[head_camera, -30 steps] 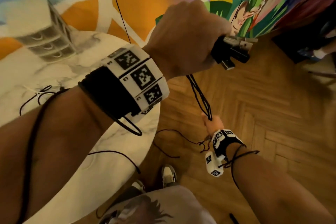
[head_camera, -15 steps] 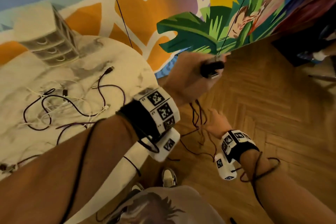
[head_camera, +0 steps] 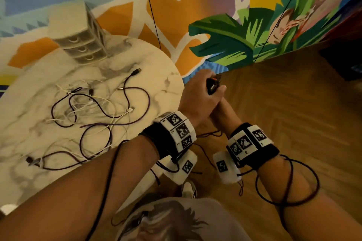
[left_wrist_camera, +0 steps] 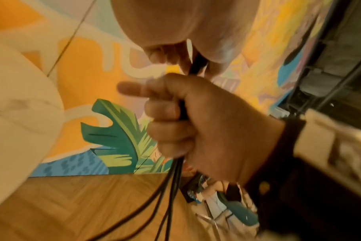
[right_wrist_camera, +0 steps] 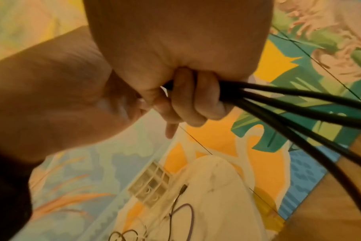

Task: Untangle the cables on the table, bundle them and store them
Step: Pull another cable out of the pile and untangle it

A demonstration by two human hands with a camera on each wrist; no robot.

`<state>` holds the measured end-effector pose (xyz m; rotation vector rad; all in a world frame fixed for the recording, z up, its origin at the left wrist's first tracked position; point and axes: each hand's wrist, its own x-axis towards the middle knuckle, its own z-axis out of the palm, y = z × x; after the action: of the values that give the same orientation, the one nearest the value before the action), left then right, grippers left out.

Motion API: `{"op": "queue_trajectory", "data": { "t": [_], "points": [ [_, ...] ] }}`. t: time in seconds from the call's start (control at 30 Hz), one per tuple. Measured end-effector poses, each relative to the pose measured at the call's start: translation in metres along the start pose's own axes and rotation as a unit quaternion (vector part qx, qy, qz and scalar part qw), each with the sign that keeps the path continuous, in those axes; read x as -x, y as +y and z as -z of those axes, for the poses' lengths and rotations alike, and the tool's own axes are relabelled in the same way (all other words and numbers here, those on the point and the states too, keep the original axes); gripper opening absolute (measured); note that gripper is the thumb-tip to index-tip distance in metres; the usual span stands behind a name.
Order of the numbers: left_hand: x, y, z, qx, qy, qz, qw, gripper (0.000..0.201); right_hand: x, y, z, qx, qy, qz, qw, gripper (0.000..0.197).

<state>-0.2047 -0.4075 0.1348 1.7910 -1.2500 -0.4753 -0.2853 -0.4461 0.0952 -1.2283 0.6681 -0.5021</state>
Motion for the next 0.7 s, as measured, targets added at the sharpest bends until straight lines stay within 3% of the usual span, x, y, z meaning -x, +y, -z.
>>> {"op": "queue_trajectory", "data": {
  "t": [0.03,0.1,0.17,0.27,0.37,0.5,0.6,0.63,0.7],
  "points": [
    [-0.001,0.001,0.006,-0.021,-0.005,-0.011,1.000,0.021,-0.001,0.001,-0.003,-0.060,-0.018,0.011,0.998,0.017],
    [-0.003,0.001,0.015,-0.093,-0.028,-0.054,0.994,0.026,-0.003,0.002,-0.006,-0.036,-0.033,0.028,0.998,0.010],
    [-0.005,0.003,0.023,-0.176,-0.034,-0.097,0.979,0.031,-0.007,0.005,-0.004,0.129,-0.003,0.015,0.992,0.015],
    [-0.011,0.003,0.036,-0.198,-0.046,-0.111,0.973,0.038,-0.014,0.008,0.001,0.380,0.015,0.008,0.925,0.020],
    [-0.013,-0.003,0.040,-0.165,-0.093,-0.098,0.977,0.030,-0.013,0.005,-0.007,0.387,-0.018,0.042,0.921,0.018],
    [-0.004,-0.016,0.040,-0.137,-0.094,-0.103,0.981,0.020,-0.018,0.006,-0.013,0.394,-0.015,0.052,0.917,0.011],
    [0.002,-0.026,0.044,-0.154,-0.085,-0.135,0.975,0.017,-0.019,0.007,-0.019,0.392,0.012,-0.006,0.920,0.033],
    [0.004,-0.028,0.047,-0.162,-0.082,-0.147,0.972,0.016,-0.019,0.006,-0.024,0.404,0.012,0.000,0.915,0.041],
    [0.005,-0.031,0.053,-0.166,-0.080,-0.173,0.968,0.015,-0.026,0.009,-0.030,0.481,-0.015,0.068,0.874,0.036]
  ]
}}
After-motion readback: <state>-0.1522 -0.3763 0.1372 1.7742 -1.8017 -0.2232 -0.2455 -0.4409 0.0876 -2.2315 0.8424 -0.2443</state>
